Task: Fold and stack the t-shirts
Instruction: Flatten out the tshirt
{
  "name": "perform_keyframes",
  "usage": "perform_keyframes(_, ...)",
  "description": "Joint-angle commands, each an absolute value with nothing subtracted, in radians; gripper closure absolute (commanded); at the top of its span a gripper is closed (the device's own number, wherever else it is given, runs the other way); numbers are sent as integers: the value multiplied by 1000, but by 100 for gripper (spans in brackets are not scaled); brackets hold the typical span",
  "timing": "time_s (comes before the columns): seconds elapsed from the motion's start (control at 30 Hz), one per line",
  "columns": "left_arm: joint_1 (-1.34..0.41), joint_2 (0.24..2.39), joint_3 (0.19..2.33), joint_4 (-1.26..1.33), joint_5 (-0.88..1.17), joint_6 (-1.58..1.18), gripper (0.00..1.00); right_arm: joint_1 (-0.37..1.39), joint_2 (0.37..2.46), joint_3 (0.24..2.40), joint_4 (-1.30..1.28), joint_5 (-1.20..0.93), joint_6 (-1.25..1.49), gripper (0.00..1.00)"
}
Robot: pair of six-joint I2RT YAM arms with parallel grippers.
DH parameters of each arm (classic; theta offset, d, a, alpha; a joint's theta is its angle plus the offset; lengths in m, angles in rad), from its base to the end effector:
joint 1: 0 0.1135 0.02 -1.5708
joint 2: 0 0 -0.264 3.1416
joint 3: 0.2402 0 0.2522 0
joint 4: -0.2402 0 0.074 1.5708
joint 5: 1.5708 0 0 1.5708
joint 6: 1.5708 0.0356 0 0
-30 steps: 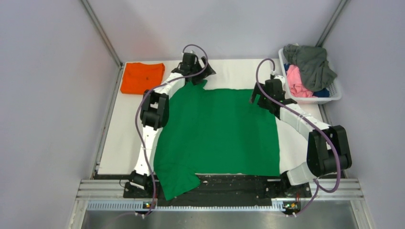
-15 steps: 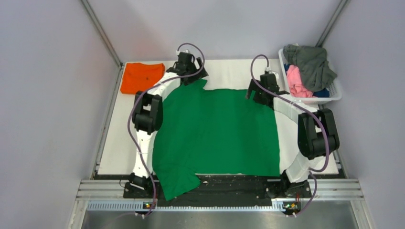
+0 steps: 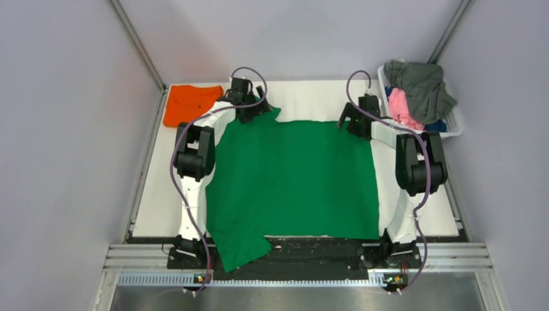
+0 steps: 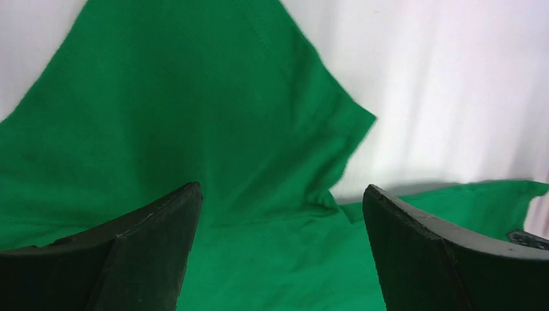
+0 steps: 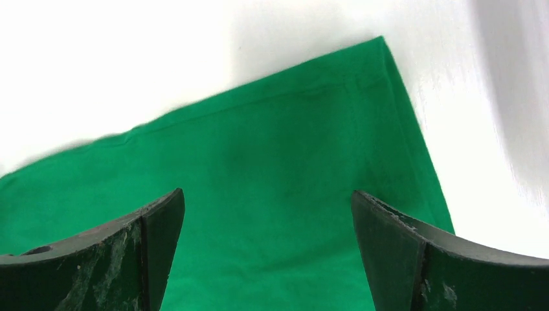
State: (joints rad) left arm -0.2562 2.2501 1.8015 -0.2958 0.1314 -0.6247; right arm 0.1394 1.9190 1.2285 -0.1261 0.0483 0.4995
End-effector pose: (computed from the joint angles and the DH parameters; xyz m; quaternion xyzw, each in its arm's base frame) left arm 0.4951 -0.1345 0.1927 -0.1415 0.9032 -0.2252 0.3368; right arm 0.4084 0.0556 0.1720 0.1752 0.9128 0.0943 0.3565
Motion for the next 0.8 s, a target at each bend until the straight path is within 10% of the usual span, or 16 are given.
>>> perform_keyframes(0.0, -241, 2337, 1910, -332, 200, -609, 1, 105, 1987, 1270, -108, 11, 531, 2)
perform_keyframes(0.77, -141, 2801, 2567, -159, 374, -855, 1, 49, 2163, 1577, -186, -67, 509, 3)
